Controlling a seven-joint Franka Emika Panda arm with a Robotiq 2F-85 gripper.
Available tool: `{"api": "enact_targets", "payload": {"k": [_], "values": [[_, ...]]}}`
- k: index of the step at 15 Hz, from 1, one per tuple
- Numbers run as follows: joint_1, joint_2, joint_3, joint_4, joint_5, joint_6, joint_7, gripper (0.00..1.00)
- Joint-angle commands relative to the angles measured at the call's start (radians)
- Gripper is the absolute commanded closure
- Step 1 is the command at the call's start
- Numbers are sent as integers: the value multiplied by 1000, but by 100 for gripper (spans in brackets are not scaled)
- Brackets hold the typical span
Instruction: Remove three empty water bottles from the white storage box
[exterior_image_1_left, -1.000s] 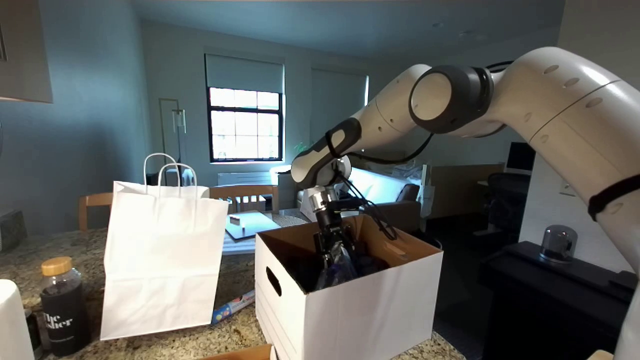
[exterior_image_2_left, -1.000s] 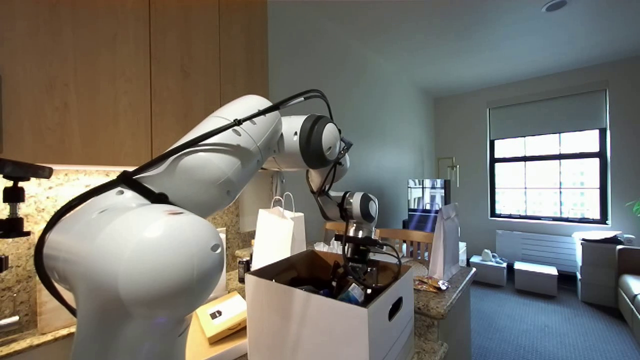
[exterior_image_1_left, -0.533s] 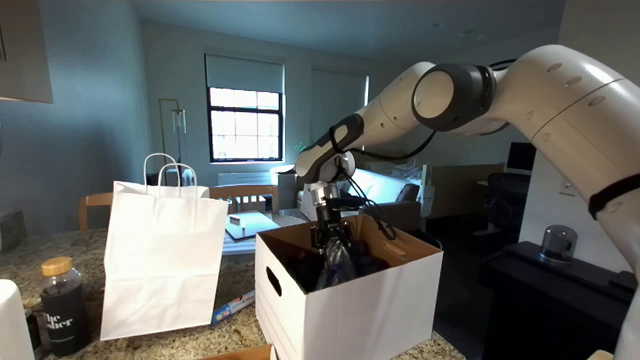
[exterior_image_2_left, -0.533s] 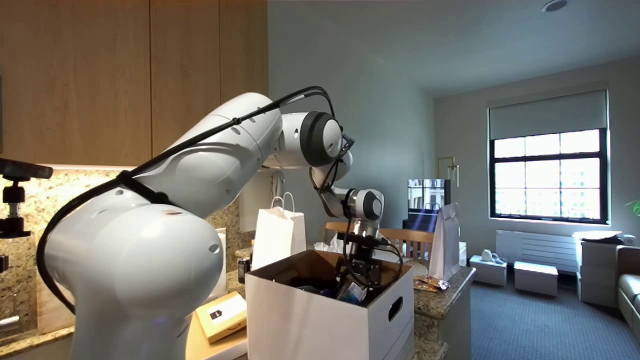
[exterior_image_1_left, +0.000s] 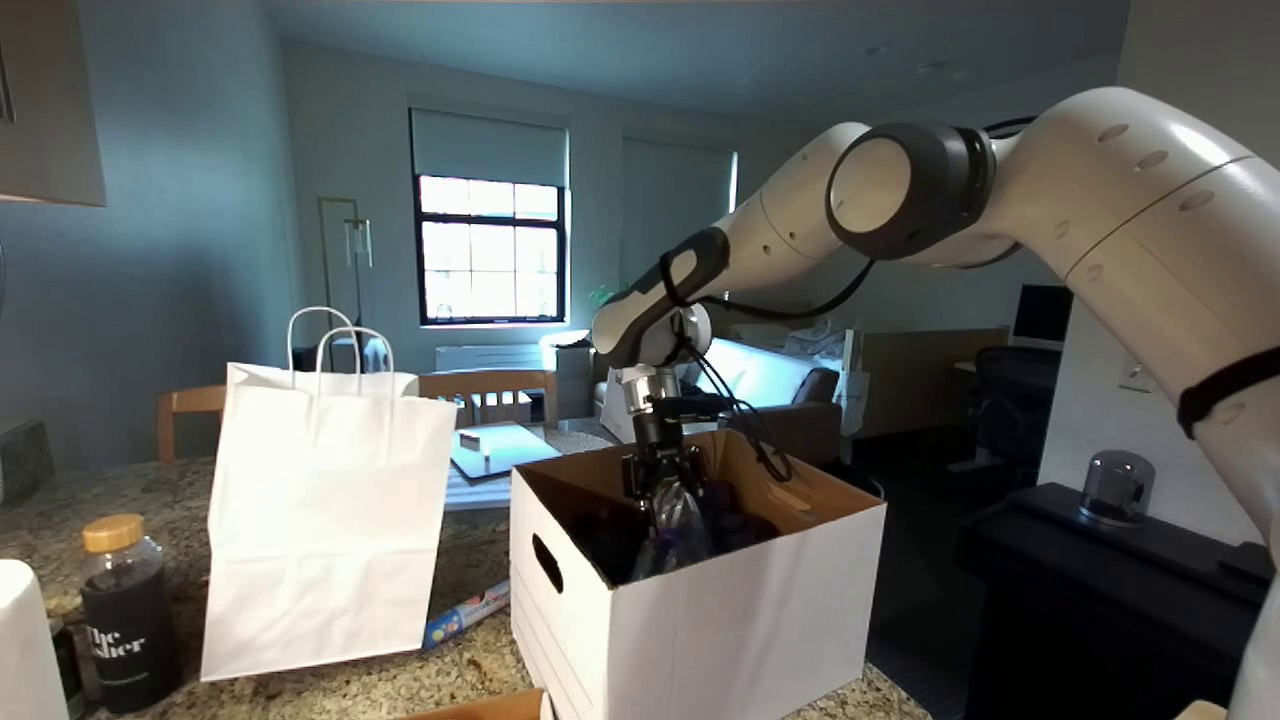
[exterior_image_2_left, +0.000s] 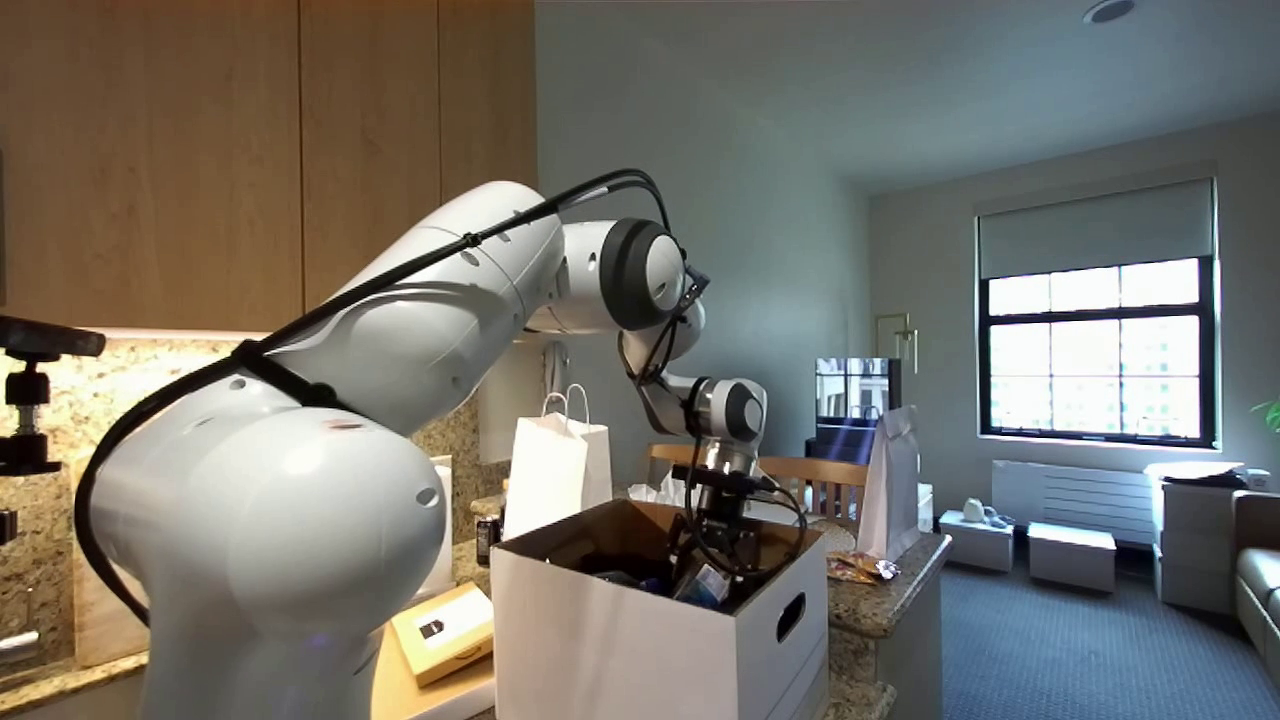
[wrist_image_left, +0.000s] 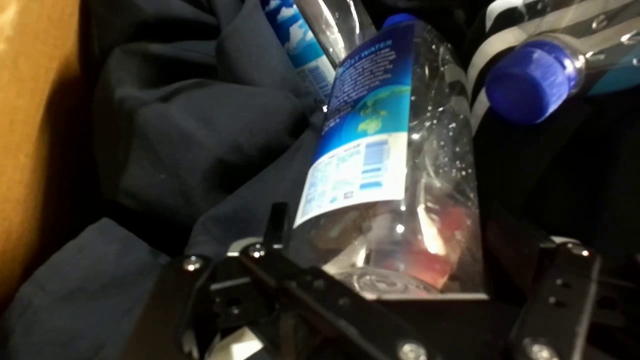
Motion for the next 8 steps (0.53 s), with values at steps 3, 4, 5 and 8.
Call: {"api": "enact_targets", "payload": {"k": [3, 4, 5, 8], "values": [[-5, -22, 25, -38, 29, 1, -33, 0], [-5, -29, 30, -44, 29, 4, -39, 0], [-4, -35, 36, -50, 29, 4, -47, 0], [12, -58, 55, -86, 14, 14, -76, 0]]}}
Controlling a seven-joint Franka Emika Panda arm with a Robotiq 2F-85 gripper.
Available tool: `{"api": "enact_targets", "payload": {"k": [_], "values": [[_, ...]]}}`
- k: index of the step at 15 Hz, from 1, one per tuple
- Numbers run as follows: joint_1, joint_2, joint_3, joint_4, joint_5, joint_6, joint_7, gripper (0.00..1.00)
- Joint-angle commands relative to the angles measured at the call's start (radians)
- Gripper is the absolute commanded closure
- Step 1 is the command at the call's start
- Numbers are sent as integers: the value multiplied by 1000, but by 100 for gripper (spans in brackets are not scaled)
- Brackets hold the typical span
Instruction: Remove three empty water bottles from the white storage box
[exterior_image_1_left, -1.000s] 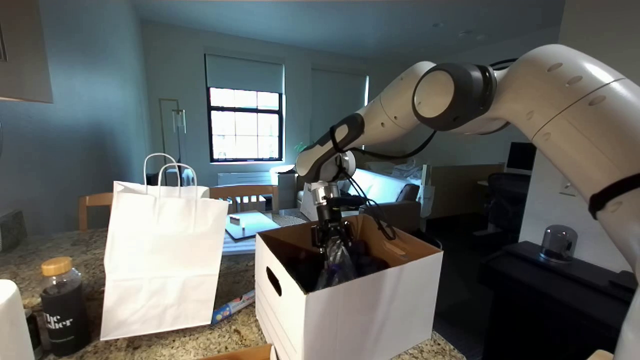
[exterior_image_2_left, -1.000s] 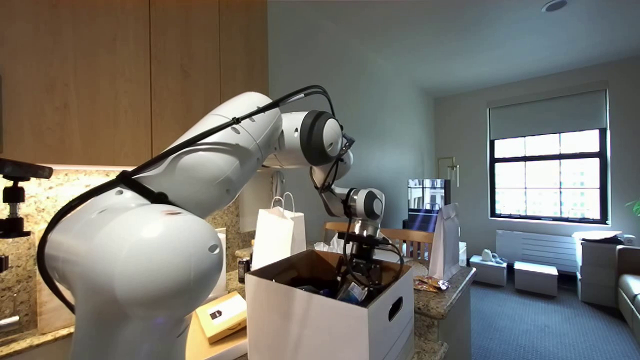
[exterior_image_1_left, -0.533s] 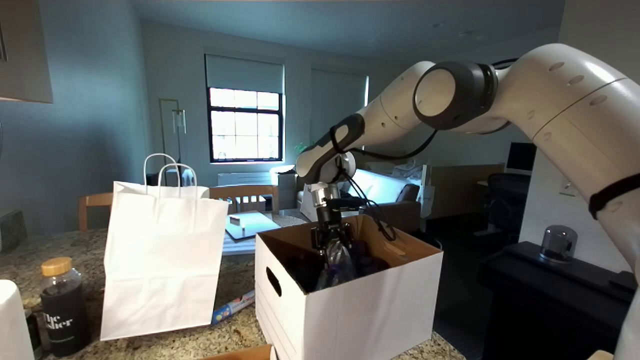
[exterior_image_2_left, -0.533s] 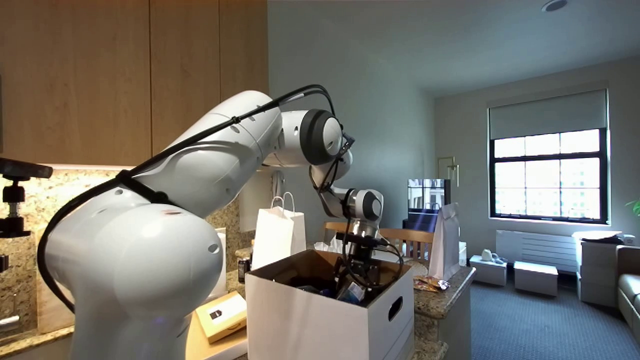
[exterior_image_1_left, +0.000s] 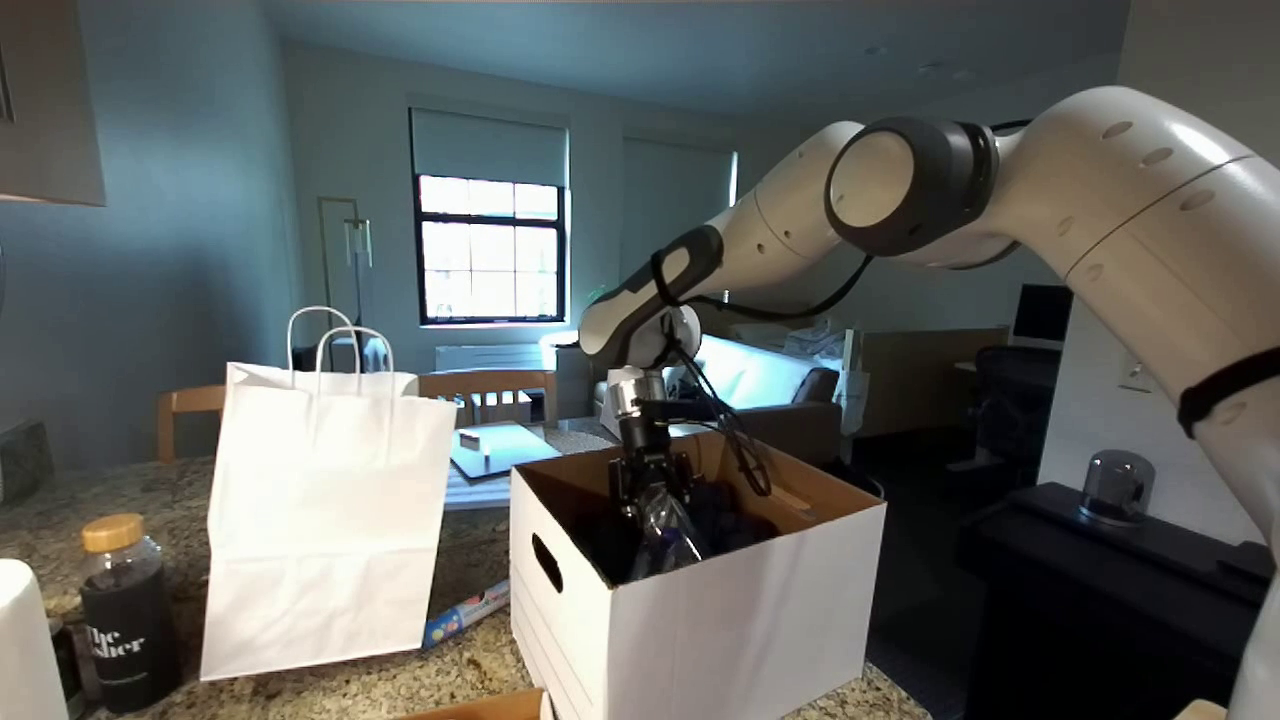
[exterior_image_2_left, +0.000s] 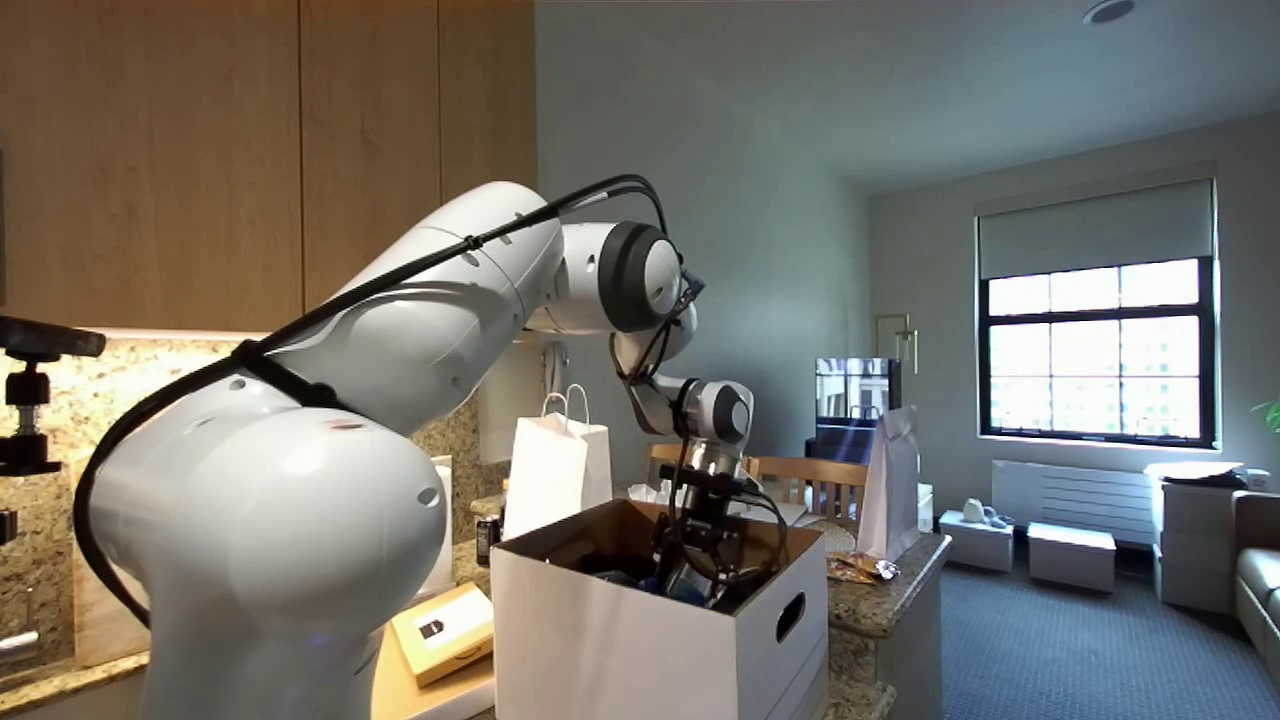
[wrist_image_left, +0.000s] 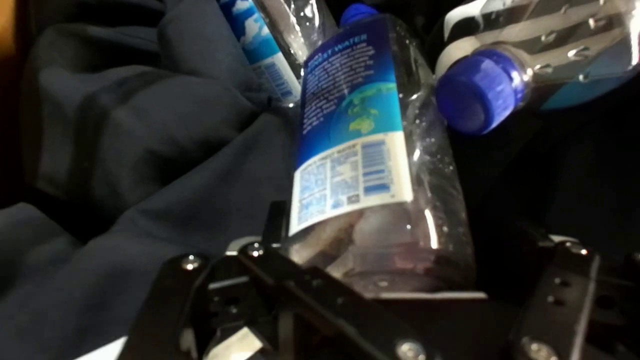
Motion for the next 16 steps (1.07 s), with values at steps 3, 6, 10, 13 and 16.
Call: {"api": "enact_targets", "payload": {"k": [3, 6, 10, 13, 16], "values": [[17, -70, 27, -94, 5, 7, -81, 0], [34, -79, 19, -99, -10, -3, -74, 27], [42, -85, 9, -94, -32, -31, -73, 48], [39, -94, 4, -92, -51, -66, -82, 52], [36, -122, -4, -101, -67, -94, -83, 52]]}}
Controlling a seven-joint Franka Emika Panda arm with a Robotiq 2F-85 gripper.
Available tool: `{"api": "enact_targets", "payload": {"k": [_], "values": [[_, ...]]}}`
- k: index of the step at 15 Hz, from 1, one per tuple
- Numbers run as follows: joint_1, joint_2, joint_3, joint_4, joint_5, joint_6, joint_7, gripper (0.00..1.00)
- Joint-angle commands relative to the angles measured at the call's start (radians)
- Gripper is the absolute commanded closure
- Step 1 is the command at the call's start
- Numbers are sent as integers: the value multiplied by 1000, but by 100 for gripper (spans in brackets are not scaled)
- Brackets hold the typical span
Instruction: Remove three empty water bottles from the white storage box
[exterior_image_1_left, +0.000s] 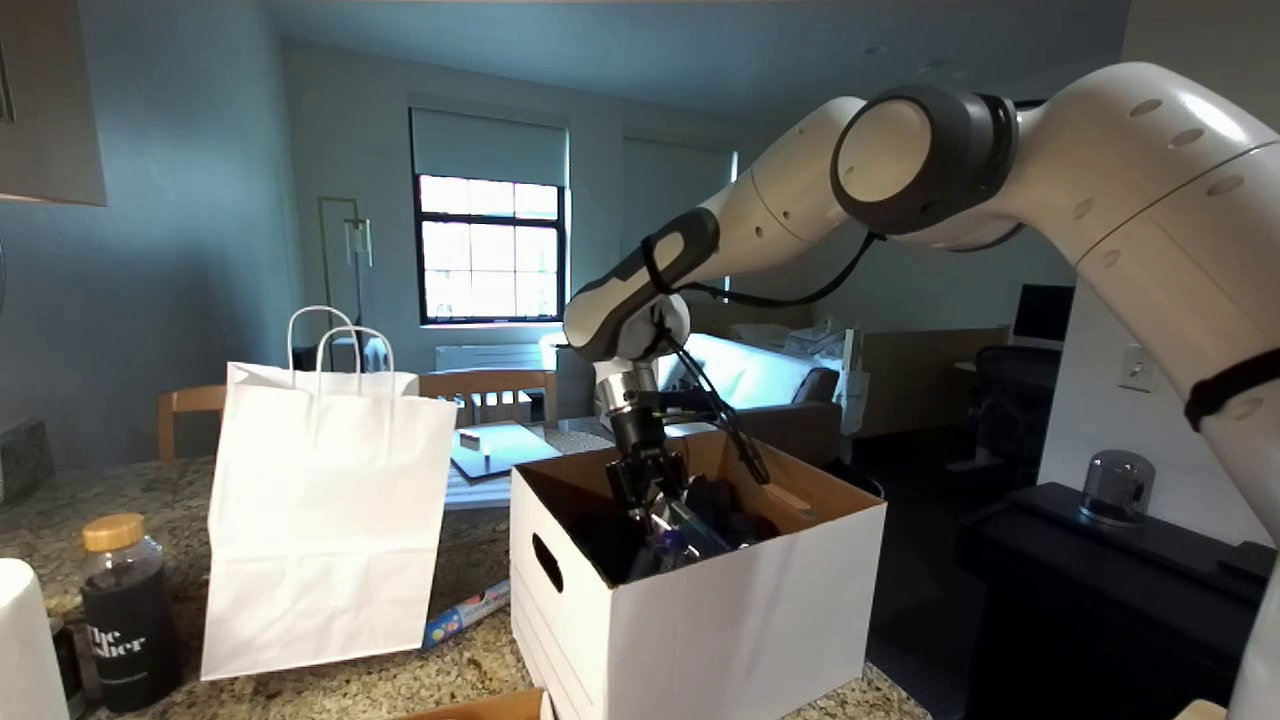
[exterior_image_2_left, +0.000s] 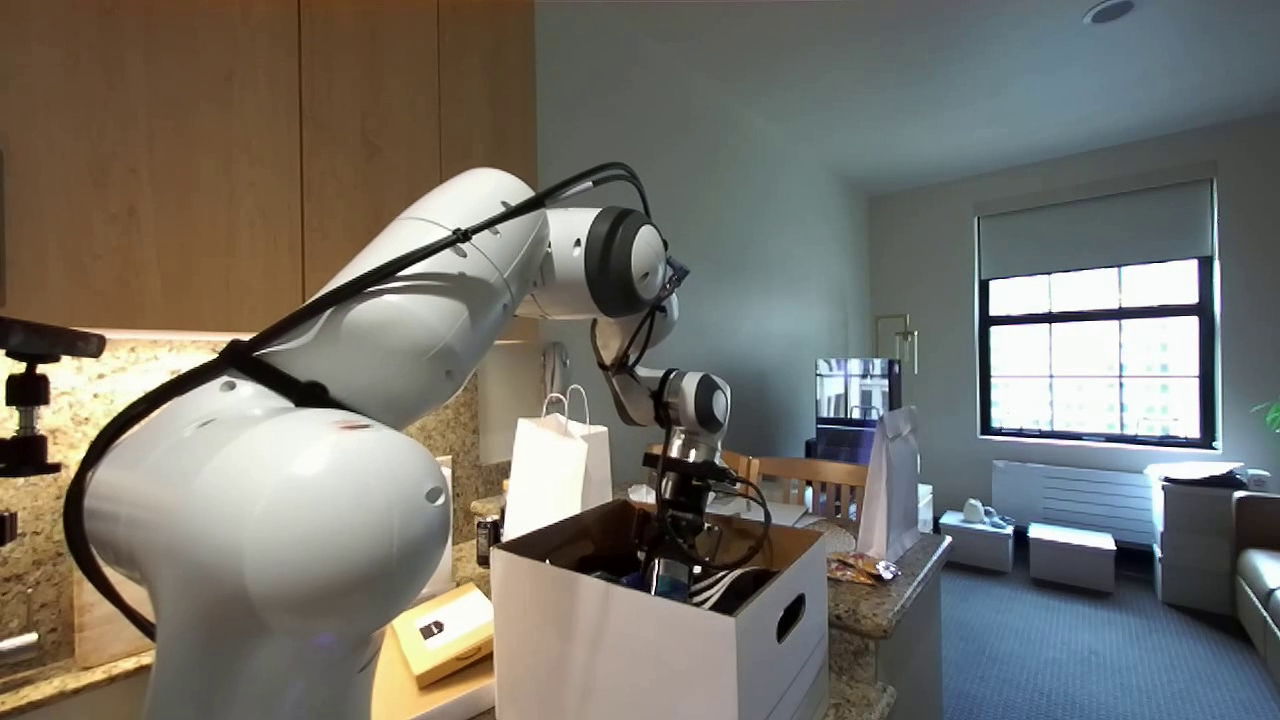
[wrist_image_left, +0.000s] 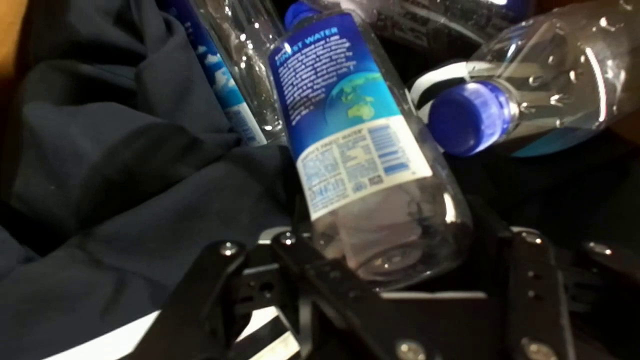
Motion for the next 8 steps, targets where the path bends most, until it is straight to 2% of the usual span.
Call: {"api": "enact_targets", "payload": {"k": [1, 8], "values": [[-2, -87, -19, -62, -36, -30, -33, 52], [2, -274, -38, -134, -97, 16, -17, 52]]}}
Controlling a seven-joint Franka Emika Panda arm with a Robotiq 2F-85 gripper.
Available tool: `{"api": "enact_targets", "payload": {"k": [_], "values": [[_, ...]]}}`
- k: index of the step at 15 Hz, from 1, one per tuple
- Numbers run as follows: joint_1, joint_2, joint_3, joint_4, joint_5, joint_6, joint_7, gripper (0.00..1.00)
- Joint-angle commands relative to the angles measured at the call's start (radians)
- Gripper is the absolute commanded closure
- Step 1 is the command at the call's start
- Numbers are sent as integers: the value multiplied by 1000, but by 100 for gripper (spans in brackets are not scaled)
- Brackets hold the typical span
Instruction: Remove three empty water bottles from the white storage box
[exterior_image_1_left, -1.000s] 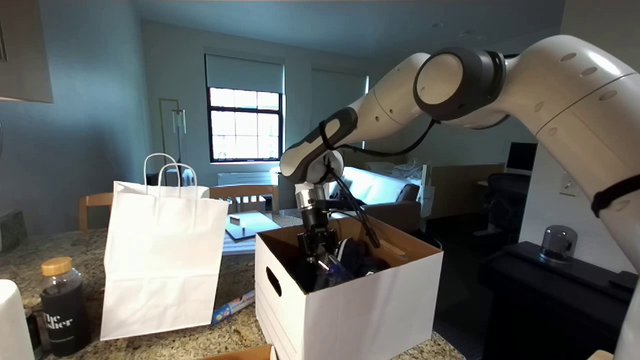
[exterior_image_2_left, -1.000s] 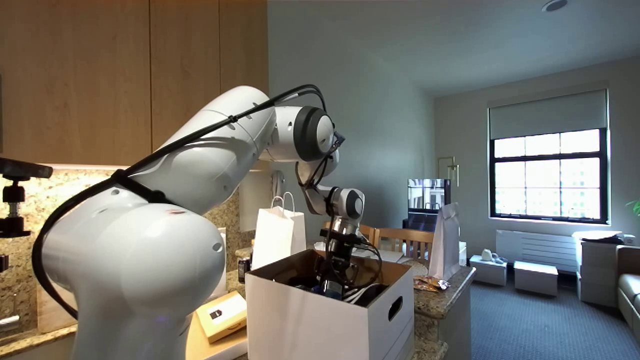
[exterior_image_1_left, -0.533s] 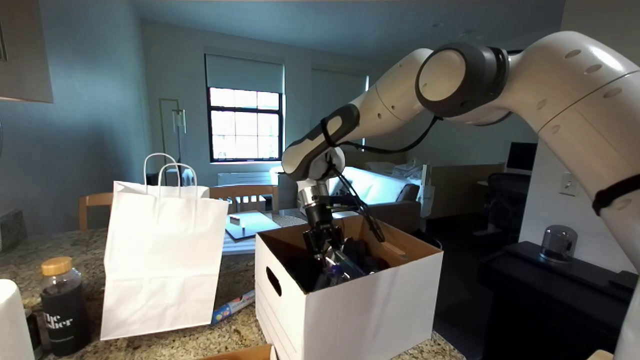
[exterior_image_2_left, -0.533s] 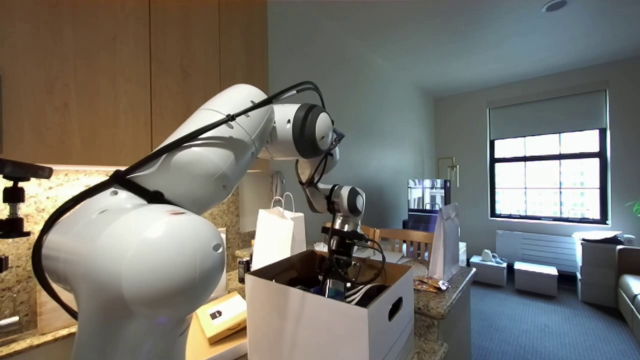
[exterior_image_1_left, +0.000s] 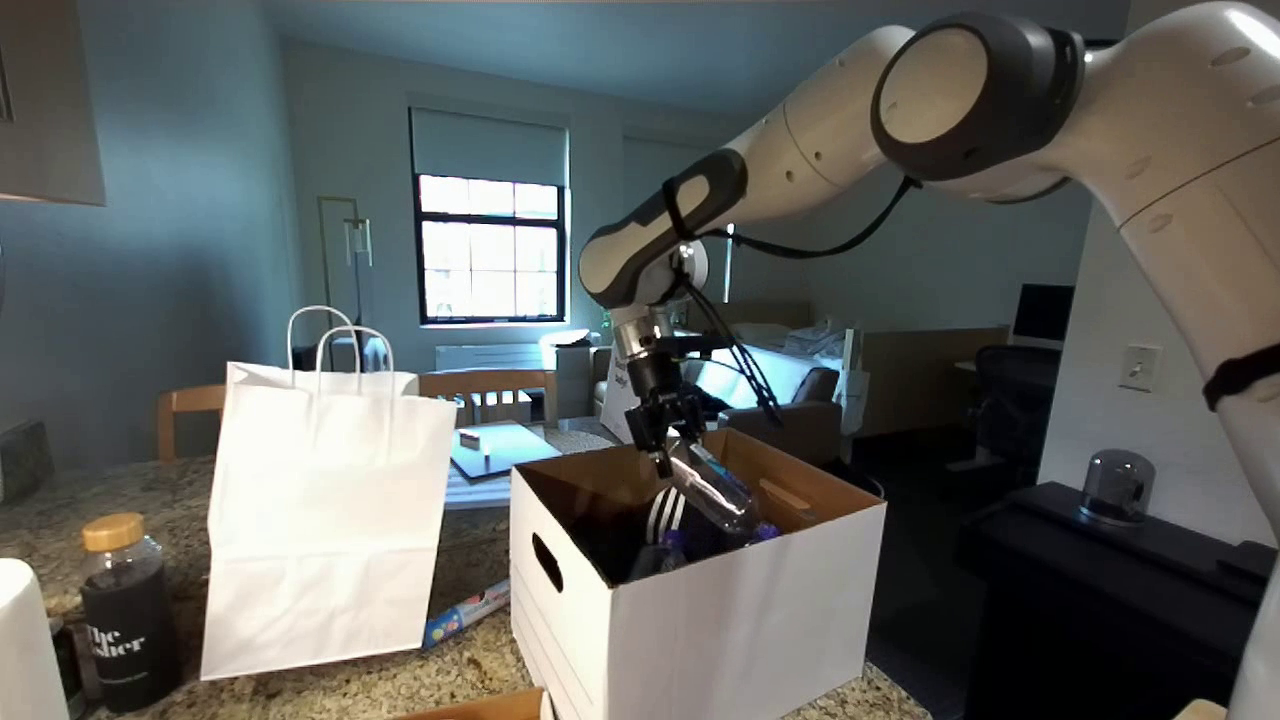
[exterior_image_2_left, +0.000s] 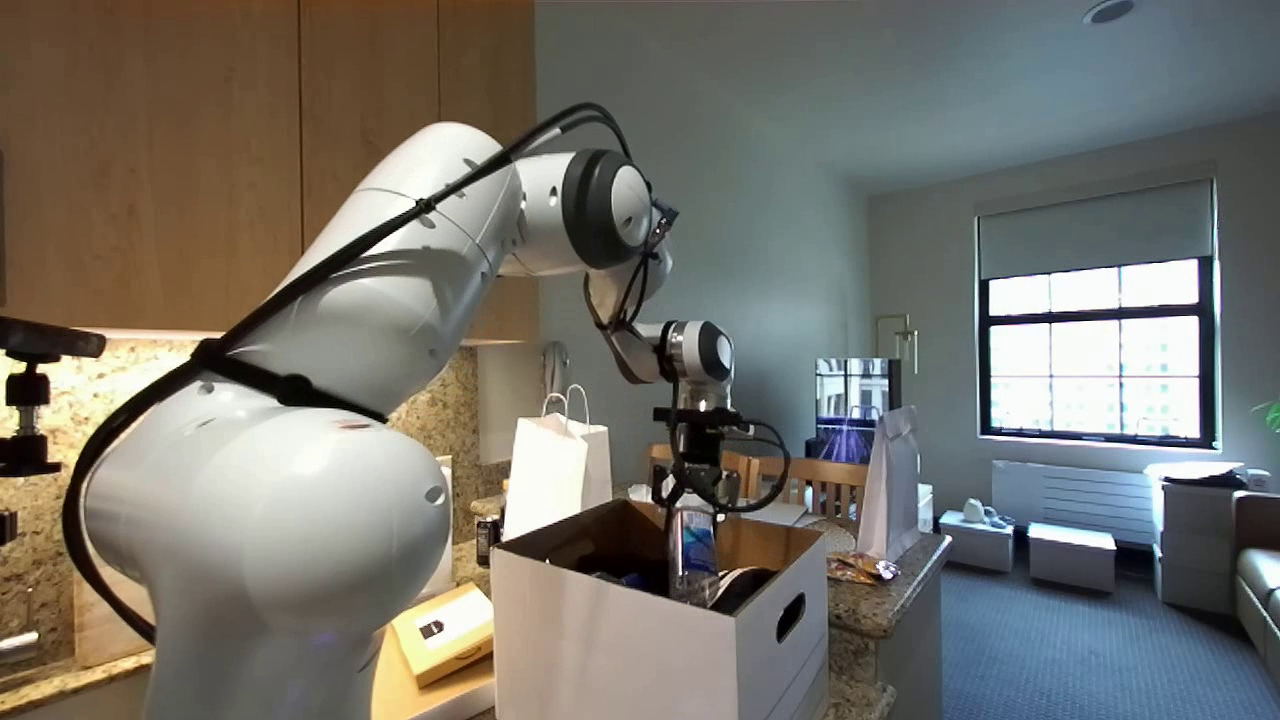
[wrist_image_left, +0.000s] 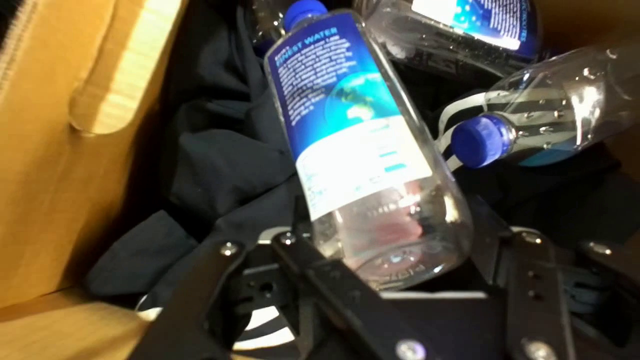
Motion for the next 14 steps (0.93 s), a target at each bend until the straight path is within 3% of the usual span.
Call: {"api": "enact_targets", "payload": {"k": [1, 4, 8, 11, 14], "values": [[9, -141, -6, -93, -45, 45, -12, 52], [20, -205, 2, -94, -56, 65, 12, 52], [48, -293, 33, -163, 4, 213, 70, 52], [118, -346, 61, -254, -32, 387, 205, 52], [211, -367, 93, -290, -110, 436, 341, 52]]}}
